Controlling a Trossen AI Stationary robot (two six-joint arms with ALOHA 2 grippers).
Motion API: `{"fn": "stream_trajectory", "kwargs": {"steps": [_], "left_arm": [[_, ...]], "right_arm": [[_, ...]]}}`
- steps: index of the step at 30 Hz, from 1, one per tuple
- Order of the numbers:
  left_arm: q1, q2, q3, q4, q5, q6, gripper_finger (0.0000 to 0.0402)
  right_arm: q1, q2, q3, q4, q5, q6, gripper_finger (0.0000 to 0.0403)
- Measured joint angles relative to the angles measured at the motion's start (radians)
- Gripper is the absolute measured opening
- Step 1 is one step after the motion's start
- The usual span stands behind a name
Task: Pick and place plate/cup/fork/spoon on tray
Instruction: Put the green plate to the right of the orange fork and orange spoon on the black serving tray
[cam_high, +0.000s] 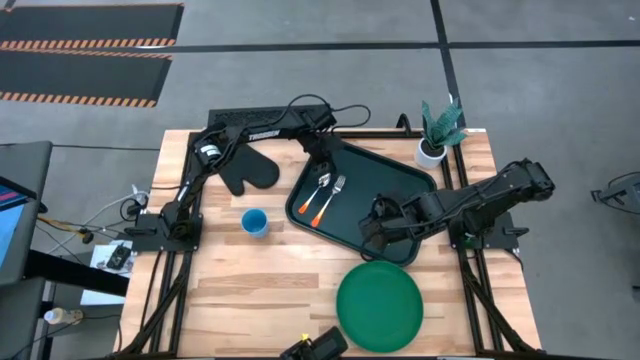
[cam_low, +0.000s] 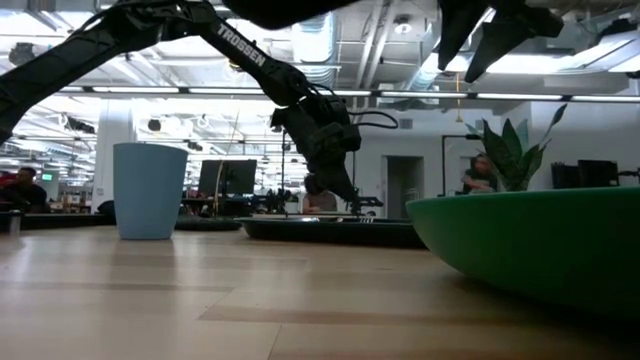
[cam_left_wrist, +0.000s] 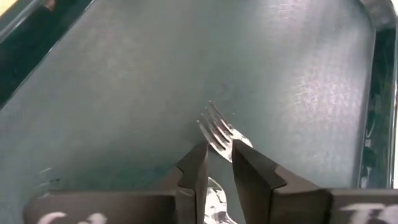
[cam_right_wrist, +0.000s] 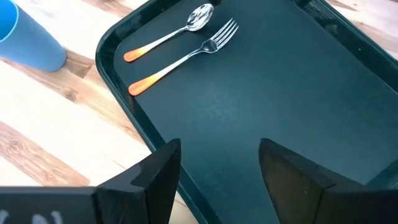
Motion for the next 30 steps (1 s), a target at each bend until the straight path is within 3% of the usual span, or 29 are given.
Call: {"fn": "stream_trajectory", "kwargs": {"steps": [6, 13, 21, 27, 30], "left_arm": [[0.015, 0.0, 0.039, -0.054, 0.023, -0.061, 0.006], [0.085, -0.062, 0.201, -0.243, 0.25, -0.082, 0.006], [0.113, -0.25, 0.236, -0.274, 0.424, -0.097, 0.0071], [0.041, -0.371, 0.236, -0.303, 0.449, -0.093, 0.0127], [-0.018, -0.432, 0.236, -0.312, 0.467, -0.104, 0.016]], "right_arm": [[0.0, 0.0, 0.0, 0.011, -0.012, 0.001, 0.024], [0.054, 0.0, -0.01, -0.004, -0.292, 0.047, 0.024], [0.302, 0.001, -0.118, 0.071, -0.477, 0.509, 0.024], [0.525, 0.009, -0.244, 0.245, -0.478, 0.895, 0.024], [0.568, 0.042, -0.287, 0.299, -0.538, 0.922, 0.024]]}}
